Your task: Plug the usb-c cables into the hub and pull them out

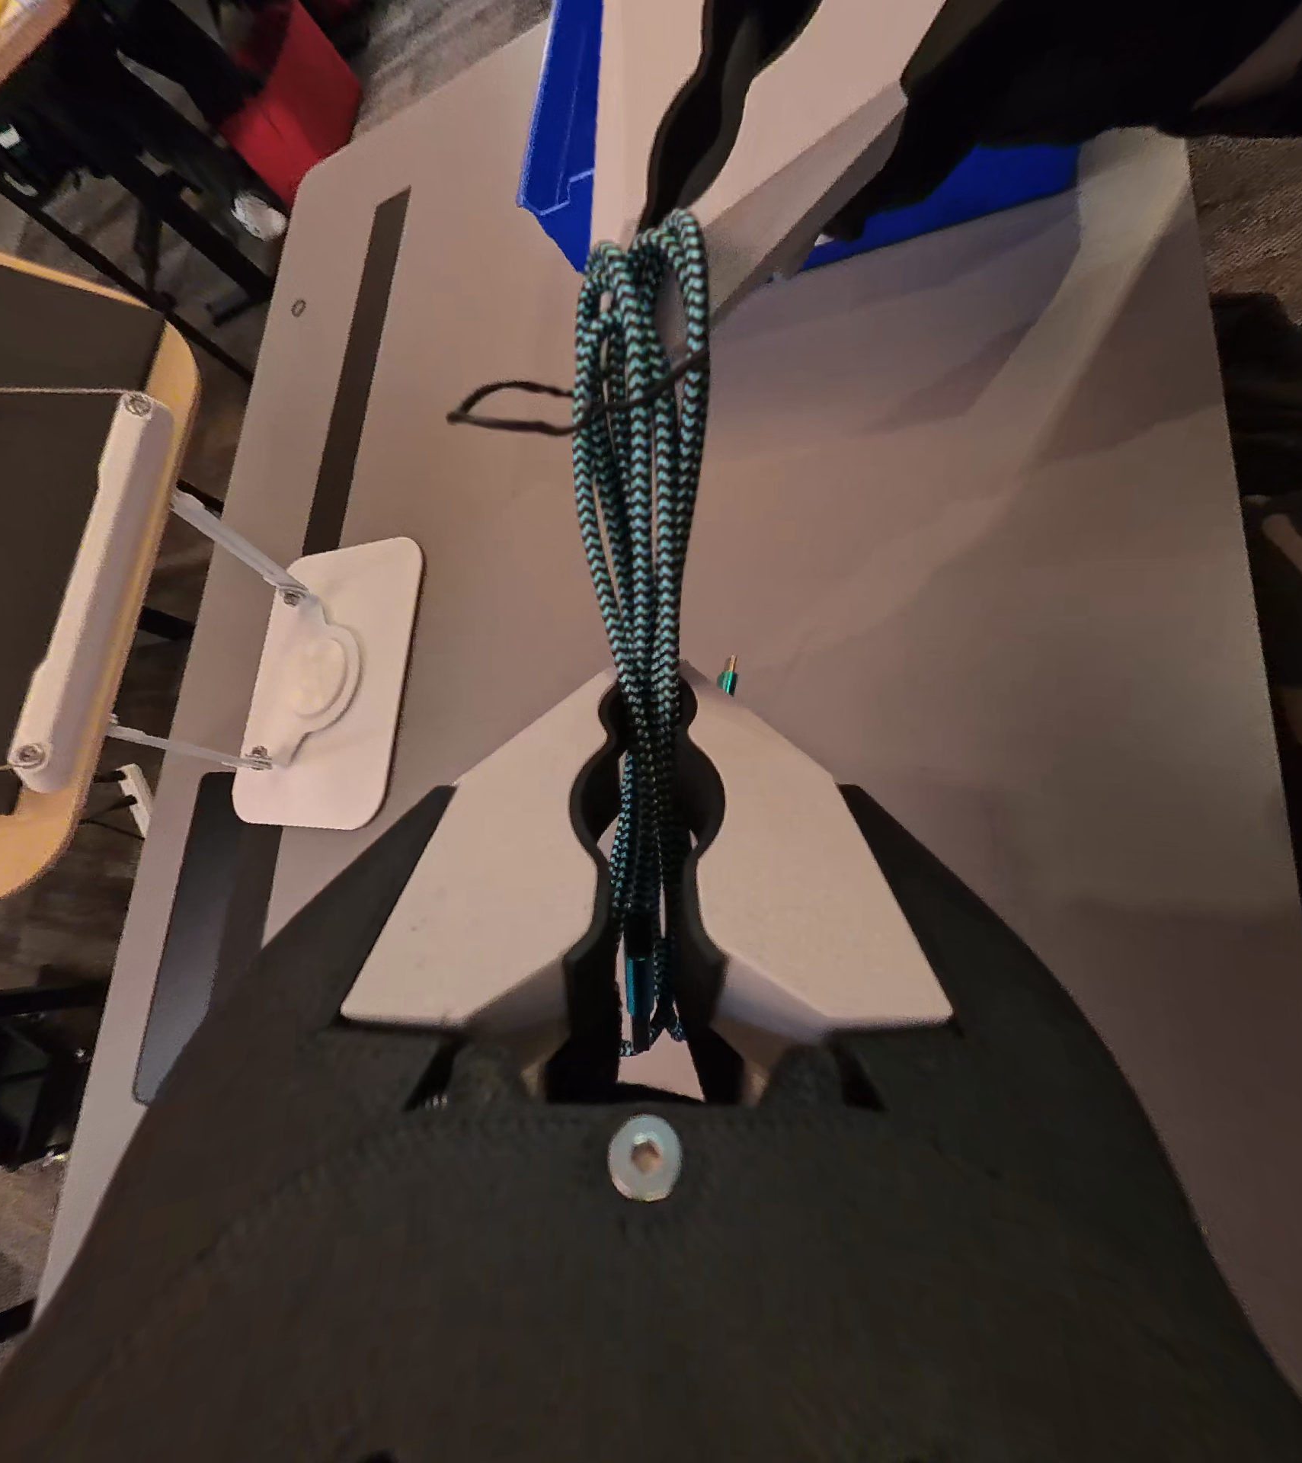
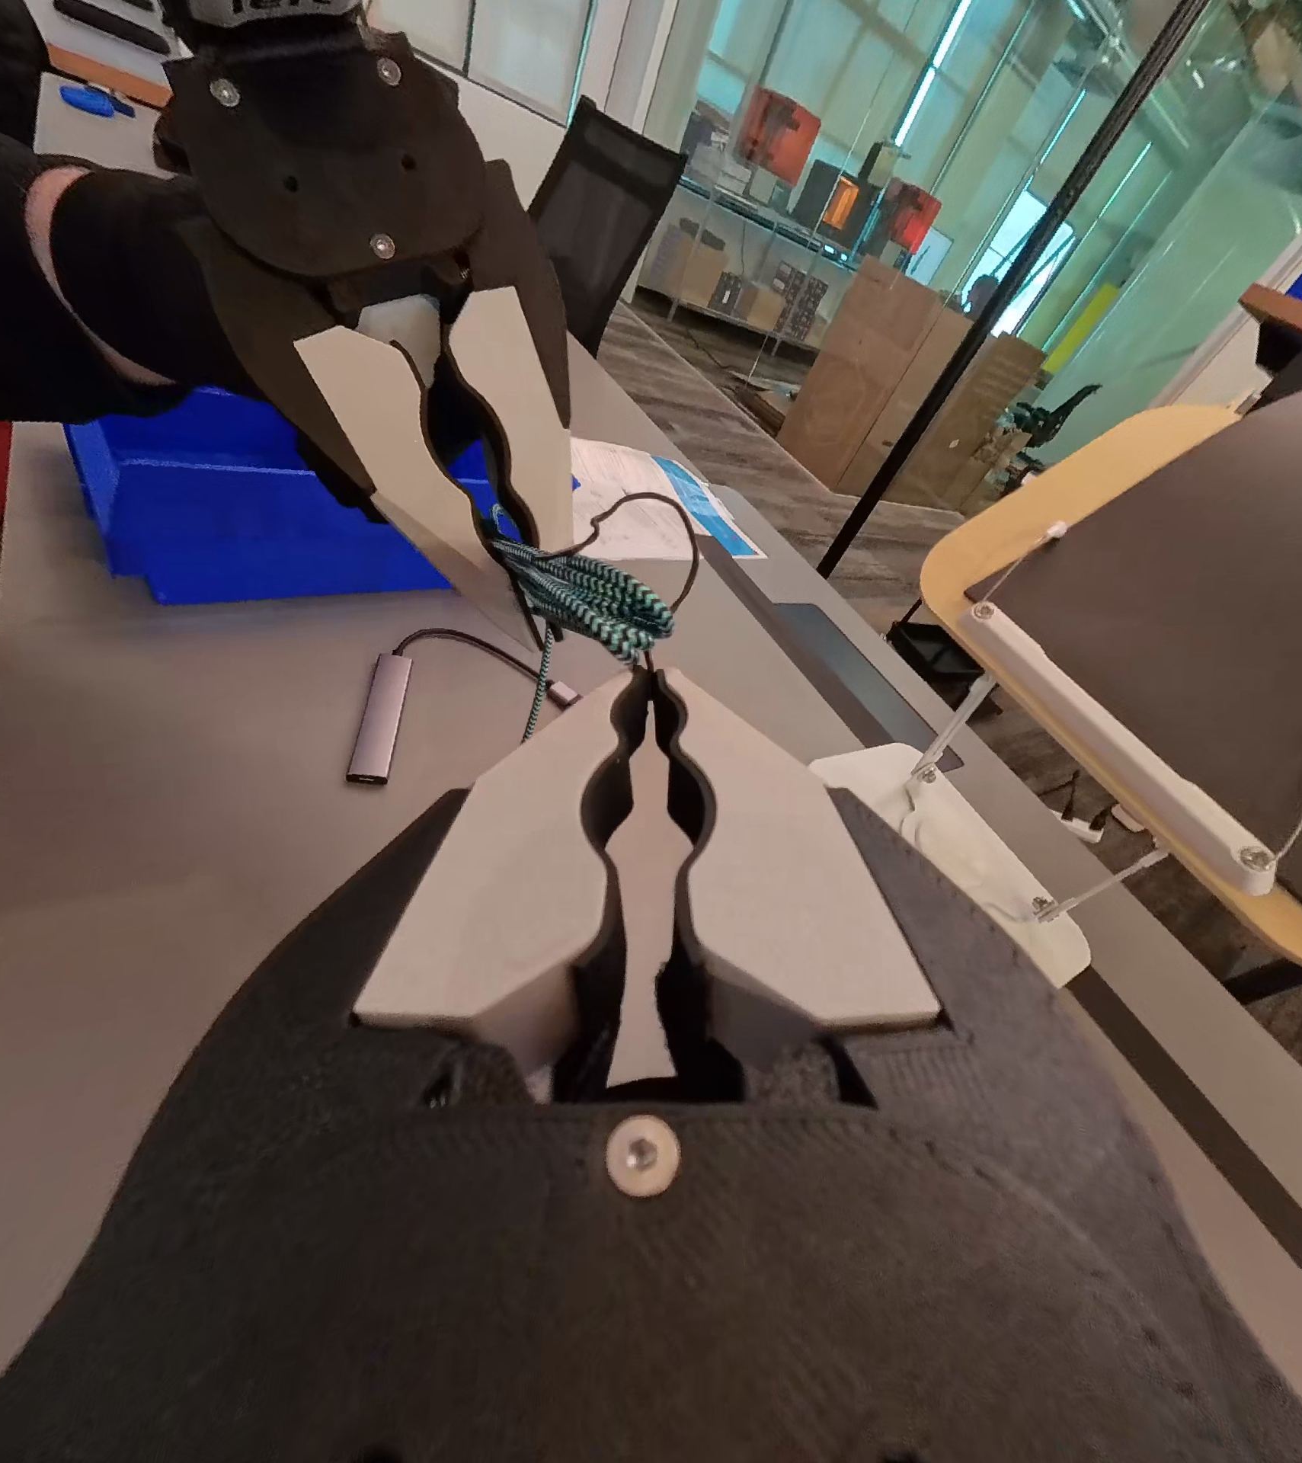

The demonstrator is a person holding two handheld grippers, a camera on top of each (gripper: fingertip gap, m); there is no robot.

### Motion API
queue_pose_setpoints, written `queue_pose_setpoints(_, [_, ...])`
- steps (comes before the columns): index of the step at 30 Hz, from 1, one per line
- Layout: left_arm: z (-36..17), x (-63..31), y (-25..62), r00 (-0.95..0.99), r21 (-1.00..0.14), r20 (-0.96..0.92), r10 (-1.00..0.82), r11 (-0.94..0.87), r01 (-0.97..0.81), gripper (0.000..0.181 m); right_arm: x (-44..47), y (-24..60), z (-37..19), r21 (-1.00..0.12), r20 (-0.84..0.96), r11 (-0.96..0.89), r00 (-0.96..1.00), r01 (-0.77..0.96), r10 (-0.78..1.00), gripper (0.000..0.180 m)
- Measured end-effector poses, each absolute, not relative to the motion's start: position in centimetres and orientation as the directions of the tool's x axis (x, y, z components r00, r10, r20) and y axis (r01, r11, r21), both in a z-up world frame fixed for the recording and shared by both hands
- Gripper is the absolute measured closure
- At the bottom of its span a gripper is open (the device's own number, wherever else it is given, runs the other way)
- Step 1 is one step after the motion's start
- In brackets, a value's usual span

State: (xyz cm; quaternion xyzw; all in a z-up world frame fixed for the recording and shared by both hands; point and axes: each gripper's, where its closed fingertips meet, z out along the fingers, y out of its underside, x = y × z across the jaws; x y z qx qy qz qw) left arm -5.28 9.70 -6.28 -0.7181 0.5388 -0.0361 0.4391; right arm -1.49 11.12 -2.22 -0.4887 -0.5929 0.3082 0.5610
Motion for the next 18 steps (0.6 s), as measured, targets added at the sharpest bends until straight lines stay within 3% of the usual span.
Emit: queue_pose_setpoints(18, [-3.2, -3.9, 10.3, 0.394, -0.640, -0.559, -0.730, 0.078, -0.764, 0.177, -3.3, 9.6, -1.5, -0.827, 0.554, 0.536, 0.093, 0.168, 0.827, 0.180])
